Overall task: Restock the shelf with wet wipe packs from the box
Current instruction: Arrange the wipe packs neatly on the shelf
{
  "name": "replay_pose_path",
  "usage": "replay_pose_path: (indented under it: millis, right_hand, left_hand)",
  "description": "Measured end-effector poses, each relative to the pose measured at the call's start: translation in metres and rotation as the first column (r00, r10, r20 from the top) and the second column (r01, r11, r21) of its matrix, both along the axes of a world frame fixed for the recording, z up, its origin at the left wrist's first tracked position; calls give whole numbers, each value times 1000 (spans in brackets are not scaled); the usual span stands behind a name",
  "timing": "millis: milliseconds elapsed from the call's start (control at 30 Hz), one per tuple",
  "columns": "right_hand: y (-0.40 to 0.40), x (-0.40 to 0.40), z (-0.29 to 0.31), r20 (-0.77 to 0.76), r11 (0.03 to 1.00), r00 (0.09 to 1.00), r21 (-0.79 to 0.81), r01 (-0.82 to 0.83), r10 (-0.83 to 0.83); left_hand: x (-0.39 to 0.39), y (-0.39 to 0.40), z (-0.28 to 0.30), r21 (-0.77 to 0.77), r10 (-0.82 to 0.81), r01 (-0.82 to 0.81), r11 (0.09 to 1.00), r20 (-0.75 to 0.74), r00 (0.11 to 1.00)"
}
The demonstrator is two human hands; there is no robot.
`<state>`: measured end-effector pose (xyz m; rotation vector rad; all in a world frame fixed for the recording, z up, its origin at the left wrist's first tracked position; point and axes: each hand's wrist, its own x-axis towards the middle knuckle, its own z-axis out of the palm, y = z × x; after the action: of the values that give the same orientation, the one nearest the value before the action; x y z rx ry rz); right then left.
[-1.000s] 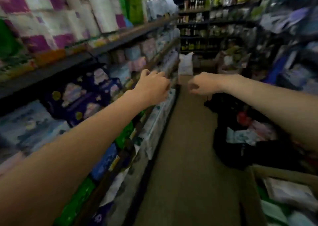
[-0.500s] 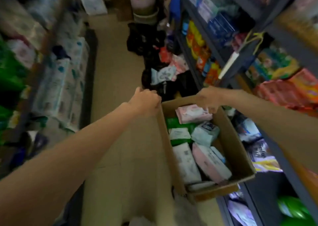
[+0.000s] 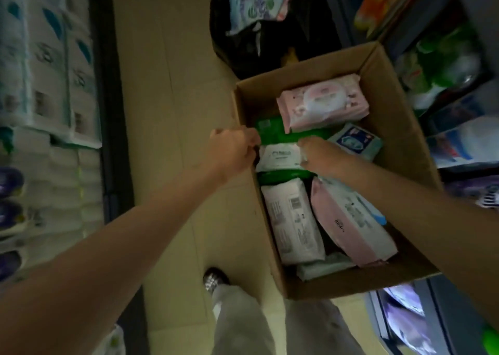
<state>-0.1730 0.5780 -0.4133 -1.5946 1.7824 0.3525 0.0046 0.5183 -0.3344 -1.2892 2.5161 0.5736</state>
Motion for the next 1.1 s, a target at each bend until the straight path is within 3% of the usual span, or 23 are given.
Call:
replay_pose_path:
  millis: [100, 167, 333, 467, 567, 700, 767, 833, 900, 967, 1100]
  right_hand:
    - [-6, 14, -33, -184, 932, 915, 31, -360, 359]
    - [-9, 22, -51, -225, 896, 868, 69, -438, 442]
    - [-28, 25, -62, -149, 918, 912, 176, -355, 381]
    - [-29, 24, -51, -254, 921, 886, 131, -366, 388]
    - [-24, 10, -21, -33, 920, 937, 205, -334, 347]
    - [-8, -6, 12, 91, 824, 888, 339, -454, 451]
    - [-7, -8, 7, 185, 887, 931, 293, -358, 315]
    - [-12, -3, -14, 231, 972, 956, 104, -211, 182]
    - [-18, 10, -38, 204, 984, 967, 63, -167, 151]
    - [-17, 32, -60, 152, 967, 971, 148, -209, 187]
    - [-14, 66, -77, -160, 932, 920, 0, -363, 359]
  left_hand:
    - [0, -8, -29, -5, -71, 71, 997, -30, 997]
    - [-2, -10, -45, -24, -74, 73, 997, -86, 994]
    - [-1, -5, -65, -29, -69, 65, 997, -175, 982]
    - [5, -8, -62, 139, -3, 34, 990, -217, 976]
    - [4, -12, -56, 193, -50, 87, 977, -189, 981]
    - [-5, -10, -56, 161, -108, 128, 979, -126, 986]
    - [-9, -6, -58, 138, -124, 138, 981, -110, 986]
    - [-10, -2, -64, 103, -192, 197, 975, -55, 980]
    - [-7, 1, -68, 82, -242, 243, 967, -17, 970]
    - [1, 2, -74, 44, -221, 225, 973, -78, 972]
    - [12, 4, -70, 61, 44, -26, 998, -312, 949]
